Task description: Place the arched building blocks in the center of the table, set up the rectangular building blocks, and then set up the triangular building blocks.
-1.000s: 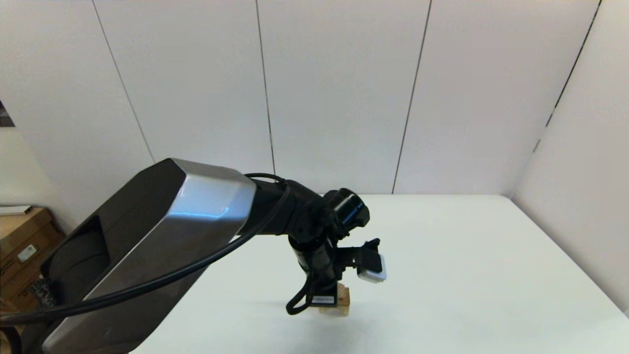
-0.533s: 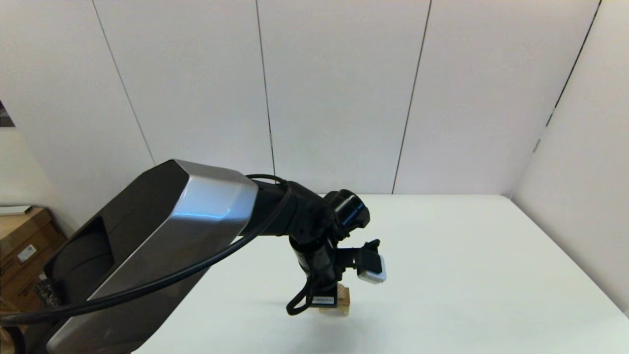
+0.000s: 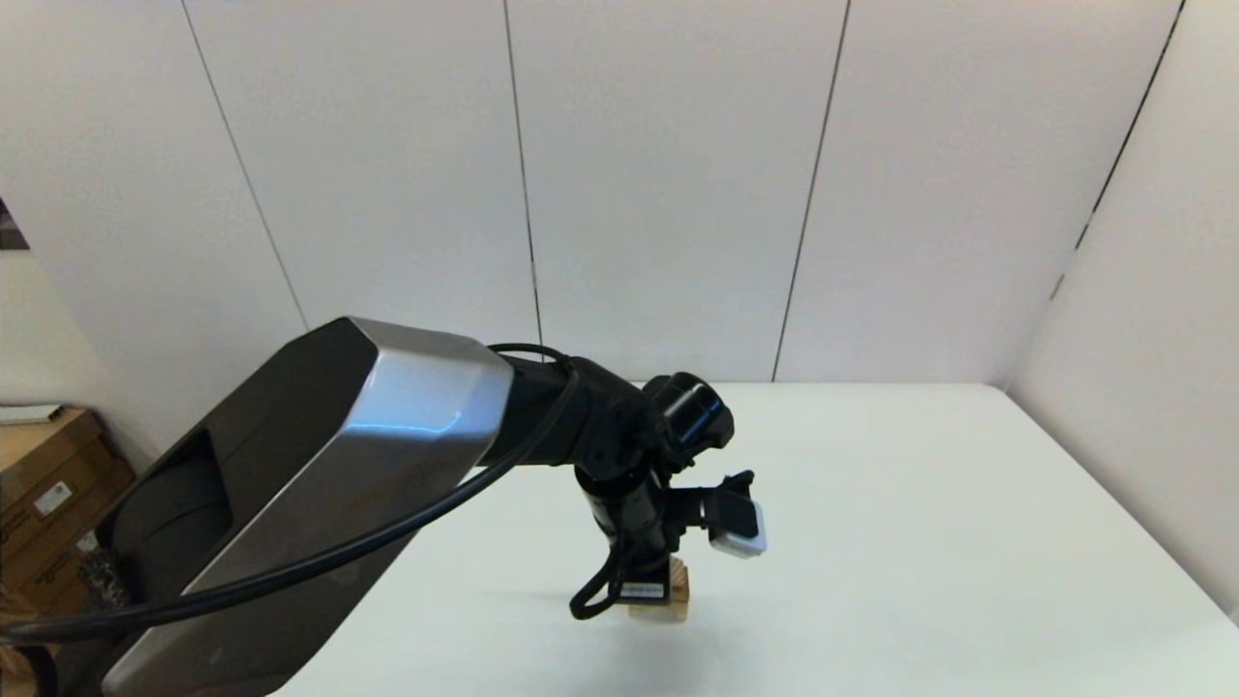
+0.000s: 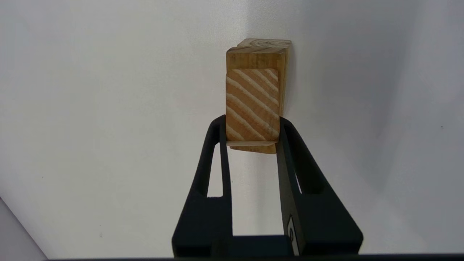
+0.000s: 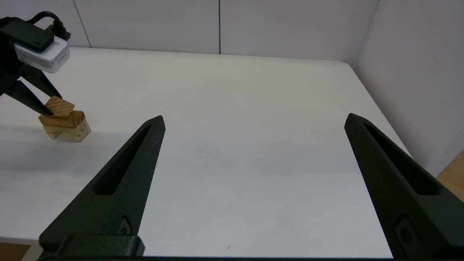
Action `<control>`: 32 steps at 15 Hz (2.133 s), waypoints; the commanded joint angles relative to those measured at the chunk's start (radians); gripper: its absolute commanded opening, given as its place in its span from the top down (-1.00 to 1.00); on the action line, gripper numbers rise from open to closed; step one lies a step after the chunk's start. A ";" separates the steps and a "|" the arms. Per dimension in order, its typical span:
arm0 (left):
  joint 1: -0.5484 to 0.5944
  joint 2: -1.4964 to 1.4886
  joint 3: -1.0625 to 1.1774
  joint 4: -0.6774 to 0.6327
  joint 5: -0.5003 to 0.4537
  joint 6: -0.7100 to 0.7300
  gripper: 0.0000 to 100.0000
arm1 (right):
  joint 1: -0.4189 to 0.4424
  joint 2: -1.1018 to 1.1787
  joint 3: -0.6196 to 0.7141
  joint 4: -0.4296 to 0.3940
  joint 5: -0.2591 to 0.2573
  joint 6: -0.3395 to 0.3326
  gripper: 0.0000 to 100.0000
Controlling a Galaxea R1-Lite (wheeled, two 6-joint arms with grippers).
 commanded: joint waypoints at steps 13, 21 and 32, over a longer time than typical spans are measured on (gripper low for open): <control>-0.003 0.001 -0.001 0.006 0.020 0.006 1.00 | 0.001 0.000 0.002 0.000 0.000 -0.001 -1.00; -0.003 0.001 0.001 0.009 0.019 0.012 -1.00 | 0.001 0.000 0.000 0.000 0.000 -0.001 -1.00; 0.143 -0.434 0.071 -0.008 0.022 -0.158 -1.00 | -0.001 0.000 0.002 0.000 0.000 -0.001 -1.00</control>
